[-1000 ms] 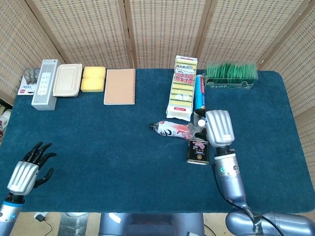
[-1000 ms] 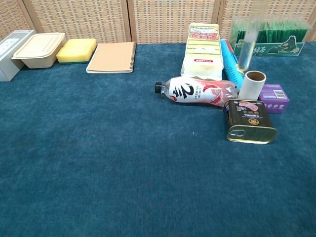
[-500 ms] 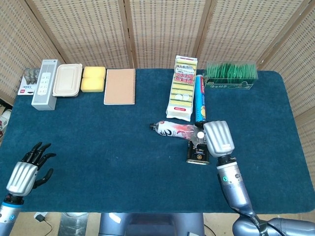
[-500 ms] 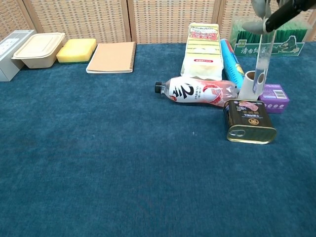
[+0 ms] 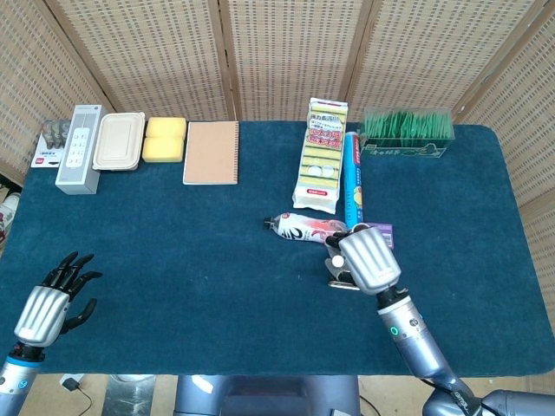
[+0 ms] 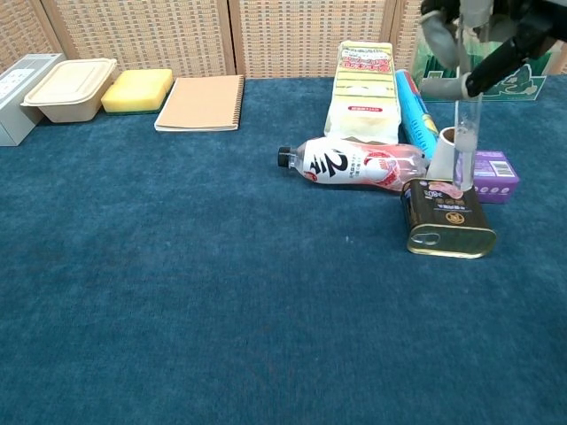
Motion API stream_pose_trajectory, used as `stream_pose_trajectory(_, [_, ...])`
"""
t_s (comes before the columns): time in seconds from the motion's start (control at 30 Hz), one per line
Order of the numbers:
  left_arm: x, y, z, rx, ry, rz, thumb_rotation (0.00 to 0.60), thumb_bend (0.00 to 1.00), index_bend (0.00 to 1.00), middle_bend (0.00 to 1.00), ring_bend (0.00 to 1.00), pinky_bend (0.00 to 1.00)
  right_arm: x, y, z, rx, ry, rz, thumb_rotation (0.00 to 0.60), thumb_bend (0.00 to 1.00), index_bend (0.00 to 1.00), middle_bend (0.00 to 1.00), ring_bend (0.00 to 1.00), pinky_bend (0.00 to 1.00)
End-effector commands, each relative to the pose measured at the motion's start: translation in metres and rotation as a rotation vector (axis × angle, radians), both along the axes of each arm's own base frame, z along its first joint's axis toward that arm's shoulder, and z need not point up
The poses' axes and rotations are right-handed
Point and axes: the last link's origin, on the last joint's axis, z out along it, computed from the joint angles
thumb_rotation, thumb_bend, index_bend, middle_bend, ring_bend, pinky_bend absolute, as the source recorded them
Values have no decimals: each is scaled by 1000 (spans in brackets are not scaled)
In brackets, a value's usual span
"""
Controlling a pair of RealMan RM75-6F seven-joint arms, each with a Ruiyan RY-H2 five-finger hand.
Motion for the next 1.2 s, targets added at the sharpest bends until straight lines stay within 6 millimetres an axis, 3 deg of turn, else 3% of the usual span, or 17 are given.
stream_pose_trajectory(0.03, [0,-3,0,-6,2,-5,600,355,289,136,45,243,2,-33,6,-80,-109,-125,600,423,752,966,989,950])
stream_pose_trajectory(0.27, [-2,3,4,15,-6,15,600,355,289,136,45,245,-21,13,-24,81,169,17,600,419,752,961,968,956])
stream_pose_trajectory(0.37, [3,-2,-3,-22,3,-12,600,354,289,136,45,245,-12,-36,2,-98,-5,-66,600,419,752,961,971,961])
stream_pose_trajectory(0.43, [2,-5,-5,-35,7,-13,600,355,289,136,45,245,-10,-45,3,-86,-69,-130,600,420,752,961,969,960])
stream_pose_trajectory(0.5, [1,-6,-4,-28,7,-6,600,355,289,136,45,245,-10,-30,-5,-17,-71,-125,600,421,752,961,966,960])
stream_pose_trajectory(0.57, [0,-2,-3,-11,4,11,600,355,289,136,45,245,-17,10,-27,91,66,-16,600,421,752,961,966,959])
stream_pose_trajectory(0.63, [1,1,-5,-19,4,13,600,355,289,136,45,247,-22,28,-33,124,109,48,600,419,752,960,967,959])
stream_pose_trajectory(0.67, [2,1,-7,-29,6,8,600,356,289,136,45,248,-18,27,-32,107,90,68,600,418,752,961,969,960])
stream_pose_trajectory(0.87, [3,-8,-8,-41,16,-8,600,355,289,136,45,249,21,-48,-9,-78,-16,-17,600,420,752,961,974,963])
stream_pose_trajectory(0.9, [2,-7,-6,-31,11,-3,600,355,289,136,45,249,24,-50,-9,-58,-47,-52,600,420,752,961,972,963])
stream_pose_trajectory(0.97, [0,-5,-4,-13,-4,10,600,355,289,136,45,249,24,-31,-13,14,-85,-70,600,421,752,961,970,965])
stream_pose_trajectory(1.1, [-4,3,-4,-22,-4,37,600,355,289,136,45,250,12,26,-25,89,62,87,600,422,752,961,969,969])
stream_pose_trajectory(1.2, [0,-2,-5,-28,0,5,600,355,289,136,45,253,22,9,-16,8,60,115,600,422,752,960,972,970])
